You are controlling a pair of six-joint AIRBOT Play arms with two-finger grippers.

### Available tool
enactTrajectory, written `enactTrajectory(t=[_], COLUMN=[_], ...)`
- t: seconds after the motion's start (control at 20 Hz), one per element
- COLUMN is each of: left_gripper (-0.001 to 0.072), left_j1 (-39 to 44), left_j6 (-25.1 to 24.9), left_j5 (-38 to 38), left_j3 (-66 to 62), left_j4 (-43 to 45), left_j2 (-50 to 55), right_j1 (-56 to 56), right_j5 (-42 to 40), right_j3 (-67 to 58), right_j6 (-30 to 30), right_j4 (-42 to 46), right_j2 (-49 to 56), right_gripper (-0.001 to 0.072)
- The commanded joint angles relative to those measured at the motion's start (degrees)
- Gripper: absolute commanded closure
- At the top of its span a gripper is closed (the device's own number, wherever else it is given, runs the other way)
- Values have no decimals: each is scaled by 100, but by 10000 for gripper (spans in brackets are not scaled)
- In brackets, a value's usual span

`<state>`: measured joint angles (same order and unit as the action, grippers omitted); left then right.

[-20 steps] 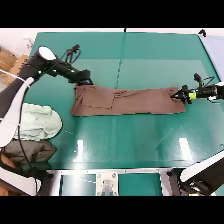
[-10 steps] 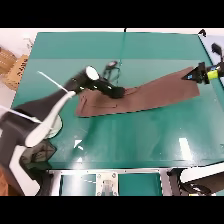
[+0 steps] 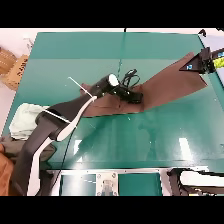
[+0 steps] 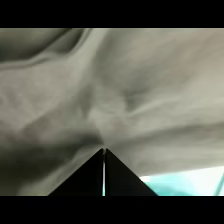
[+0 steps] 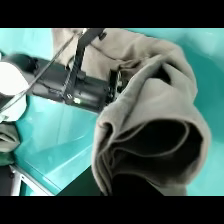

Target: Fold the shirts.

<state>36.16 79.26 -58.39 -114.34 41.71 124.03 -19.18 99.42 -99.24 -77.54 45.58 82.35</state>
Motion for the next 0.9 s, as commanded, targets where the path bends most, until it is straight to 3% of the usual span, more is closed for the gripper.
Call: enactTrajectory(t=[0.0, 0.2, 0.35, 0.65, 0.7, 0.75, 0.8, 0.85], left_gripper=[690, 689, 689, 688, 689, 689, 688, 689], left_j1=[-490, -1399, -2103, -3202, -3287, -3342, -3379, -3377], left_j6=[299, 492, 472, 358, 240, 138, 76, -13], left_j5=[-1484, -2865, -3265, -3283, -3279, -3261, -3261, -3257], left_j3=[-404, -404, -404, -369, -317, -256, -247, -247], left_j4=[988, 2728, 3698, 4041, 4041, 4041, 4059, 4037], left_j2=[-323, -1412, -2157, -2743, -2741, -2741, -2728, -2728], right_j1=[85, 737, 1864, 4669, 5095, 5460, 5790, 5947], right_j5=[-339, -920, -1923, -4975, -5567, -6131, -6629, -6728], right_j3=[144, 643, 1099, 1217, 1217, 1217, 1209, 1145], right_j6=[-52, -339, -688, -1272, -1266, -1261, -1261, -1259], right_j4=[-7, -22, -22, -68, -146, -236, -236, -203], right_j2=[-68, -68, -66, 813, 1145, 1456, 1751, 1943], right_gripper=[697, 697, 697, 696, 653, 519, 251, 147])
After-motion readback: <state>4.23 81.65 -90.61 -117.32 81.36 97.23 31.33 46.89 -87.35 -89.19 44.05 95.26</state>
